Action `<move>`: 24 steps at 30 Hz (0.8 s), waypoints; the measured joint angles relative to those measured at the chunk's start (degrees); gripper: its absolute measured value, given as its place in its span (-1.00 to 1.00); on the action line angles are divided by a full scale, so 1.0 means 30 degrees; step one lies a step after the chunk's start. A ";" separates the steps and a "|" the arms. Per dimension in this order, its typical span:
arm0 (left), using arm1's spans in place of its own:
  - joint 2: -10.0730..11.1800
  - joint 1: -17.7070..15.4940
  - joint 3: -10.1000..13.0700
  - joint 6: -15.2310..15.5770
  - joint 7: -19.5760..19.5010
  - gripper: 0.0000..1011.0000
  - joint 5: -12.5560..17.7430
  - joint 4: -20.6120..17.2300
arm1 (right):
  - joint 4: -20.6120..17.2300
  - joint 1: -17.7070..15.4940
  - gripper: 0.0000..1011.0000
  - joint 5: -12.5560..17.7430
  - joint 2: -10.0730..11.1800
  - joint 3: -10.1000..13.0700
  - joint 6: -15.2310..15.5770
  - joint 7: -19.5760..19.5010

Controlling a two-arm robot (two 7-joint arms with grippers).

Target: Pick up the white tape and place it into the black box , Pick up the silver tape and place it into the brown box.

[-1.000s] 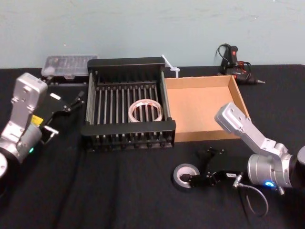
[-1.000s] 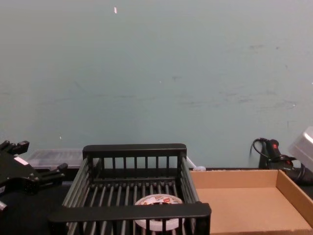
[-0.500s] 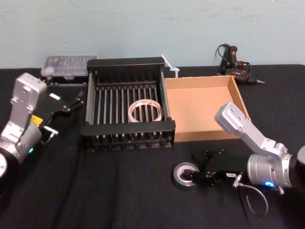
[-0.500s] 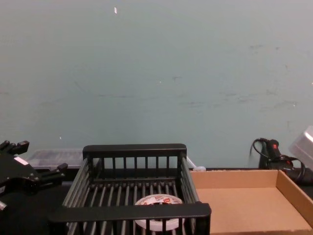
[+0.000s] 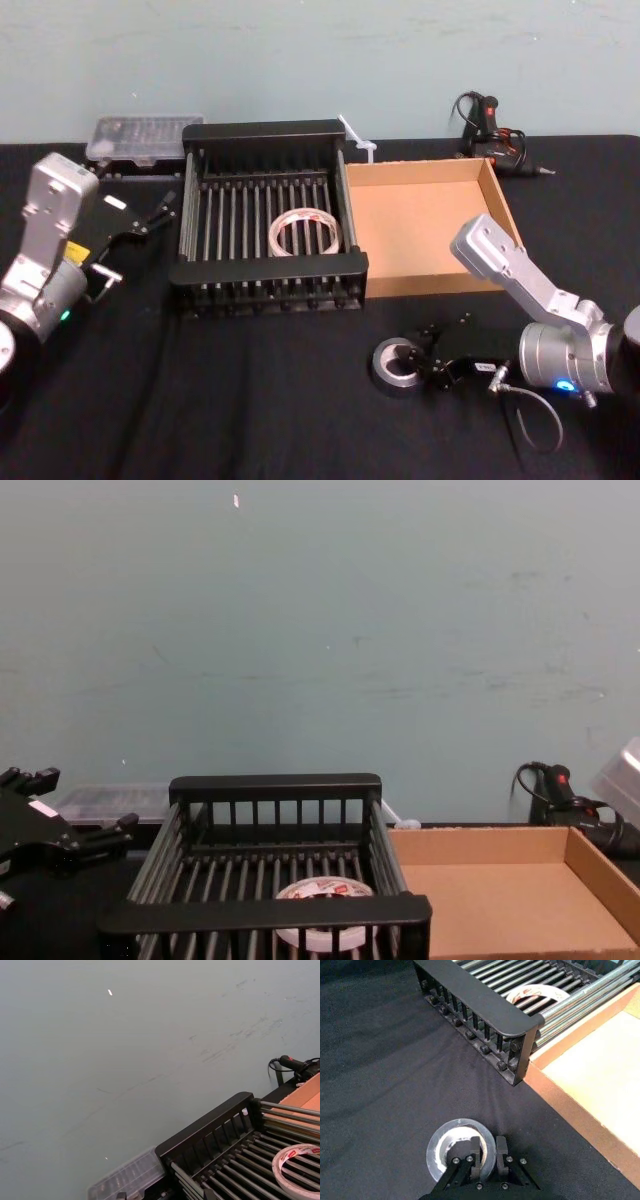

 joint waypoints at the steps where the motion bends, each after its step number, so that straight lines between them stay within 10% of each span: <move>1: 0.0000 0.0000 0.0000 0.0000 0.0000 0.98 0.0000 0.0001 | 0.0000 0.0001 -0.62 0.0000 -0.0001 0.0000 0.0000 -0.0001; 24: 0.0000 0.0000 0.0000 -0.0001 -0.0001 0.98 0.0000 0.0000 | -0.0310 -0.0139 -0.65 0.0819 -0.0126 0.1252 -0.0447 -0.0725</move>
